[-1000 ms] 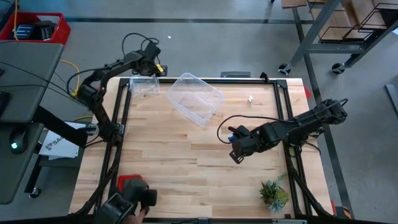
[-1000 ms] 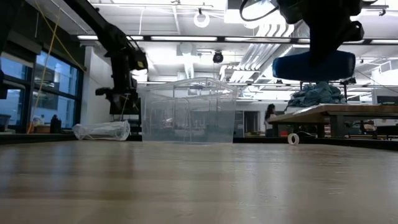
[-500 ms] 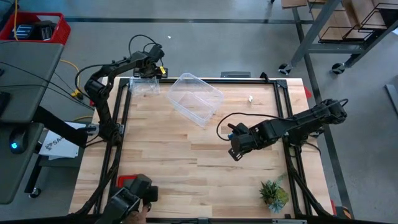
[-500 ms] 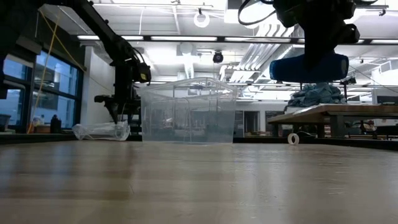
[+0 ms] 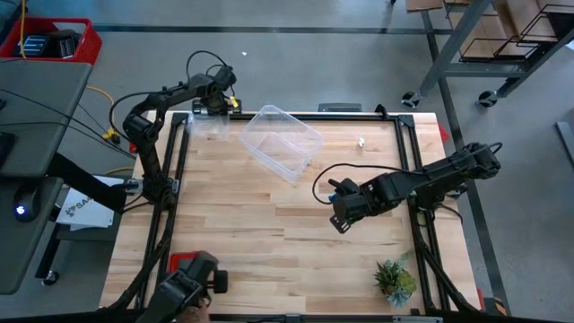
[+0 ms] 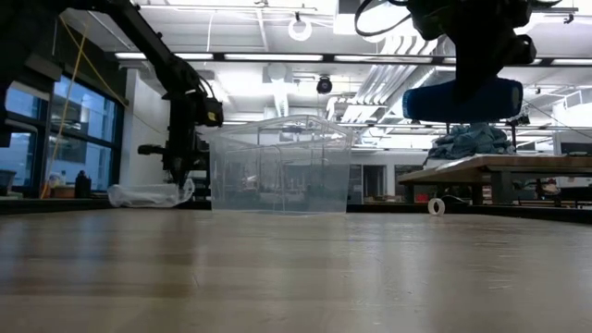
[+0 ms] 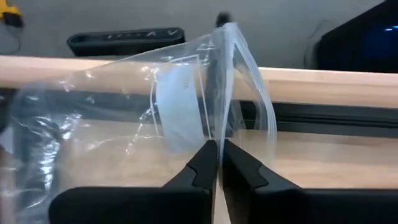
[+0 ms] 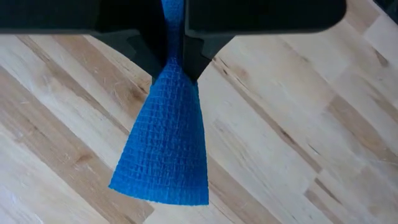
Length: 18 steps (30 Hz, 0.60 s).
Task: Roll bandage
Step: Put the blue bandage into the transparent zip bag
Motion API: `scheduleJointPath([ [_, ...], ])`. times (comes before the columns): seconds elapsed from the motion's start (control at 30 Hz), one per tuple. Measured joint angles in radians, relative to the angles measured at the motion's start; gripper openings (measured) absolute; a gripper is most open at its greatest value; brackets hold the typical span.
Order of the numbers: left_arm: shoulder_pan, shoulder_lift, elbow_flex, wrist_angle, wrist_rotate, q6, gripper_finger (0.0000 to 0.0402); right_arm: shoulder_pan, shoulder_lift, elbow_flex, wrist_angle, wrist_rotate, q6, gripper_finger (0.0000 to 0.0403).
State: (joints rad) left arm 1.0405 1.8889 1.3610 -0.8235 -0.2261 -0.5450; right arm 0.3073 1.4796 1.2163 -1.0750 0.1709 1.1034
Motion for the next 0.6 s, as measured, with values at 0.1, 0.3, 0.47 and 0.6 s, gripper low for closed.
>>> scheduleJointPath([
  [0.1, 0.0, -0.028, 0.024, -0.02, 0.02, 0.037, 0.0003, 0.0, 0.0, 0.0, -0.001, 0.01, -0.005, 0.0007],
  [0.3, -0.048, -0.173, 0.05, -0.02, 0.168, 0.143, 0.0001, -0.011, -0.042, 0.0, 0.052, 0.069, -0.098, 0.0007],
  [0.47, -0.12, -0.369, 0.05, -0.054, 0.166, 0.175, 0.0001, -0.055, -0.13, 0.0, 0.135, 0.131, -0.193, 0.0007],
  [0.6, -0.174, -0.522, 0.05, -0.05, 0.185, 0.087, 0.0001, -0.1, -0.194, 0.0, 0.26, 0.163, -0.311, 0.0007],
])
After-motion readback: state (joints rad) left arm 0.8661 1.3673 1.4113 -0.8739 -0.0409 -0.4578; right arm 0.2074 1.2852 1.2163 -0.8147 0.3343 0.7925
